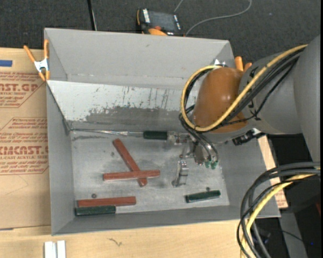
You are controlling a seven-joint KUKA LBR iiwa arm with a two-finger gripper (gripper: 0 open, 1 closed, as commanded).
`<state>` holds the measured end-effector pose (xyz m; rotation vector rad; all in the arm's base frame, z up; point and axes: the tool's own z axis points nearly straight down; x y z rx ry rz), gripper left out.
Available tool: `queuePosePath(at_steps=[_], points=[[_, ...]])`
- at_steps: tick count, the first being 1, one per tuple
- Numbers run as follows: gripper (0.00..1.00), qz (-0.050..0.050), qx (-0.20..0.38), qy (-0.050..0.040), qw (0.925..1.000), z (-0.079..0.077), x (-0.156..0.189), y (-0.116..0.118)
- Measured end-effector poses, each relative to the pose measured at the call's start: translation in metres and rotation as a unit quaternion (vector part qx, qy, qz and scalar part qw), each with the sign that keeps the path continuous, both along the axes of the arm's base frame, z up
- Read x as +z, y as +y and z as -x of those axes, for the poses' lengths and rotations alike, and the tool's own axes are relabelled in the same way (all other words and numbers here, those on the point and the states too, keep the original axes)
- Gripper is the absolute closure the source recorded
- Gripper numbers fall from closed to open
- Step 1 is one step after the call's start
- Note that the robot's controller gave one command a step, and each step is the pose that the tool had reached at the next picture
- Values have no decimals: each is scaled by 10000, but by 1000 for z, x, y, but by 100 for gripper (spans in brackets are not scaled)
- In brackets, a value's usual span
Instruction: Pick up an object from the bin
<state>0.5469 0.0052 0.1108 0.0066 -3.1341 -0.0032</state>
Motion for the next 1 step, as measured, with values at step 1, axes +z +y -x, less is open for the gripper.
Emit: queuePosePath(at_steps=[1], points=[[0, -7, -12, -18, 10000, 6, -44, 58]])
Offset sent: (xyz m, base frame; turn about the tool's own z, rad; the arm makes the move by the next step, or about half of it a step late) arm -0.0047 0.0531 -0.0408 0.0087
